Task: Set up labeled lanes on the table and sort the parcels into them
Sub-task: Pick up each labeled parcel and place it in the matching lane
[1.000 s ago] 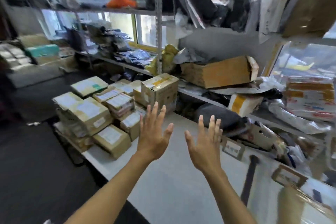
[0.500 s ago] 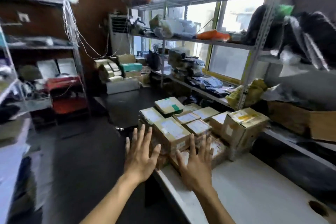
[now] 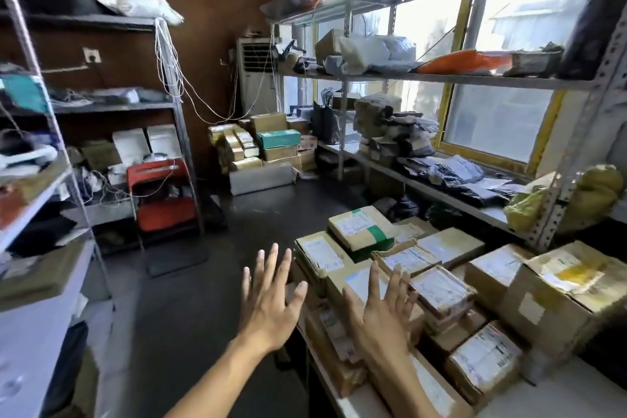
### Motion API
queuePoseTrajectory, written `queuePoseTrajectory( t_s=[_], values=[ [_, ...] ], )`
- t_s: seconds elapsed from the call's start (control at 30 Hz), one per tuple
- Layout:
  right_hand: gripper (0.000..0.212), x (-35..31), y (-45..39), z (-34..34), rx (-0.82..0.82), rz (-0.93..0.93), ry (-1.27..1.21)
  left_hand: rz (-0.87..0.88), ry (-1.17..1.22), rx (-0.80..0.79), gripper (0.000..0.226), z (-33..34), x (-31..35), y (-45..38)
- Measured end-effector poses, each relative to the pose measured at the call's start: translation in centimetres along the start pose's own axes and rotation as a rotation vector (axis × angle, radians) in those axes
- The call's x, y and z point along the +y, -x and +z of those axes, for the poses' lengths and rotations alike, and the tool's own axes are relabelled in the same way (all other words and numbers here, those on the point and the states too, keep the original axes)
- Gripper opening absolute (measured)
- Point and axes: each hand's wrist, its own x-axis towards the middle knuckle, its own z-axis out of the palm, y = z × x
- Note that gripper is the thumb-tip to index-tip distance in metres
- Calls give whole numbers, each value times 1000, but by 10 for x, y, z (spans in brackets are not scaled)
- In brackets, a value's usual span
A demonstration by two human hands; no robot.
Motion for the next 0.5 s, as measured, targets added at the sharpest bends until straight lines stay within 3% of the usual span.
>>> queuePoseTrajectory(
  t_s=[0.13, 0.5],
  values=[
    [84, -1, -62, 8, 24, 30, -49, 10, -8, -47, 78, 13, -2, -72],
    [92, 8, -174, 19, 118, 91, -166, 143, 65, -134, 86, 62, 6, -205]
  ],
)
